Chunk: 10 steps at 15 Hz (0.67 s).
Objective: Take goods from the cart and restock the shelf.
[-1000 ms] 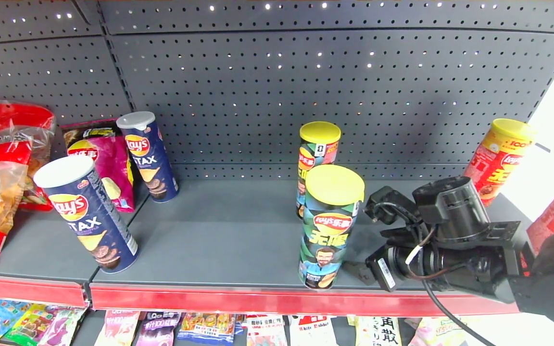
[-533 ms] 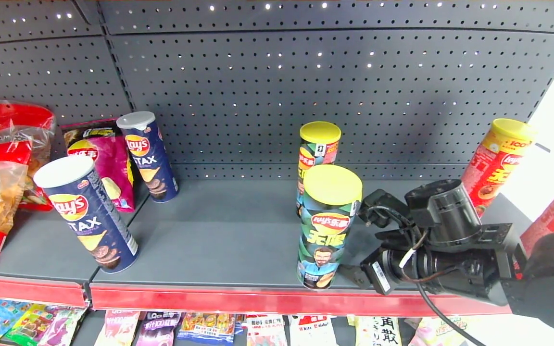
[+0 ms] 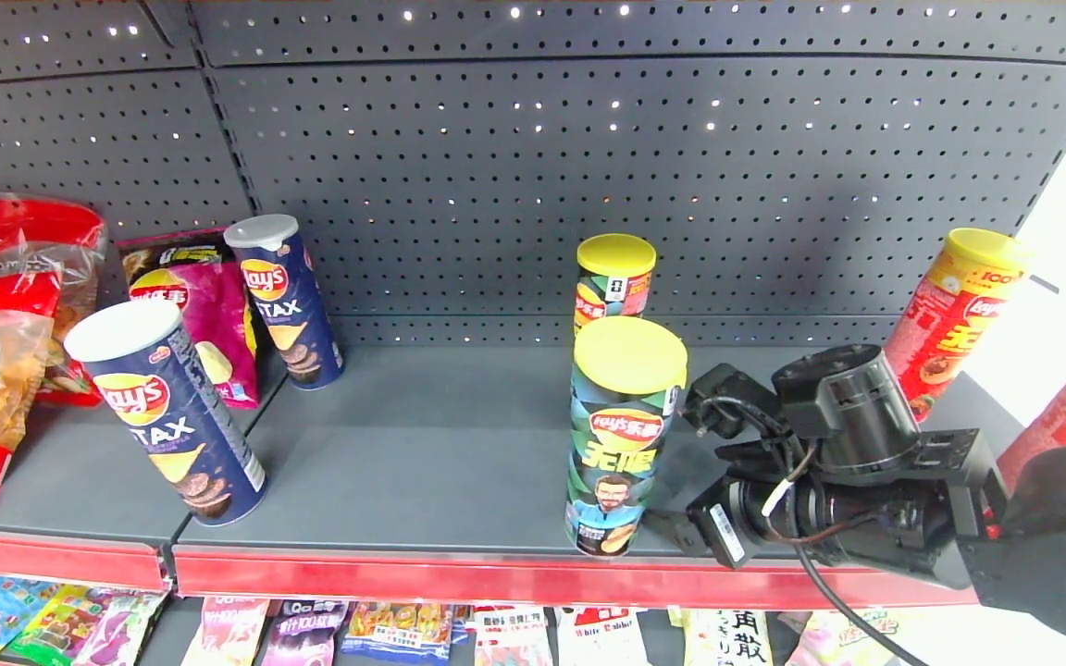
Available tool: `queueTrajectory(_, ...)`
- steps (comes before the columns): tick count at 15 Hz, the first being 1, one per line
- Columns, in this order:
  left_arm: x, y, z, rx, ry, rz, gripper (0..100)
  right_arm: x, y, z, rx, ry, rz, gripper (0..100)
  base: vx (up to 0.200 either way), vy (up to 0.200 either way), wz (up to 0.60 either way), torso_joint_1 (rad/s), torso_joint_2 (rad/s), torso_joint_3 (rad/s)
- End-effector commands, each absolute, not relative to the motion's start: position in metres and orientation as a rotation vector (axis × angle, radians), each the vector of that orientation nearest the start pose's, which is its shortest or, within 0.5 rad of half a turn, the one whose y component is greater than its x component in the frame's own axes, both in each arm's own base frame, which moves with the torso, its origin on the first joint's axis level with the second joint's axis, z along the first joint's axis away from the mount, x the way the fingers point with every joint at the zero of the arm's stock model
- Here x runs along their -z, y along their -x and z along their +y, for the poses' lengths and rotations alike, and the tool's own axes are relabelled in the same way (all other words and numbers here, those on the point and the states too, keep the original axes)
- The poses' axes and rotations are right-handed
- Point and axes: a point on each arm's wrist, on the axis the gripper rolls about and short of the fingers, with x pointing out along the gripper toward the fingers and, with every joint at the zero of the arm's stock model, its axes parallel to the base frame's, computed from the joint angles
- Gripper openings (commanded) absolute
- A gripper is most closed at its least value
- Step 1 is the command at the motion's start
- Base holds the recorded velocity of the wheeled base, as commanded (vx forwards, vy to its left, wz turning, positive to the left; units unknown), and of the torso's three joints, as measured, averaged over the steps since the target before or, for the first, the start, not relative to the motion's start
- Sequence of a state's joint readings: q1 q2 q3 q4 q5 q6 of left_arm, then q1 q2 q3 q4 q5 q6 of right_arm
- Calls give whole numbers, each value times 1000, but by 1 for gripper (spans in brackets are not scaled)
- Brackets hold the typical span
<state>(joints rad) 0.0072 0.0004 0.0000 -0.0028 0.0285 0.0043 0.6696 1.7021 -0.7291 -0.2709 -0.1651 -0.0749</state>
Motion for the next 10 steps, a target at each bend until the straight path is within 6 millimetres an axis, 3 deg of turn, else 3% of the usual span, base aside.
queueTrajectory(1,-76,23,0,-37,-5,-3,100,-130,-219,172,-515,357,627,100,0,0,0,0,0,0)
queueTrajectory(10,-76,23,0,-37,-6,-3,100,-131,-220,180,-533,357,619,100,0,0,0,0,0,0)
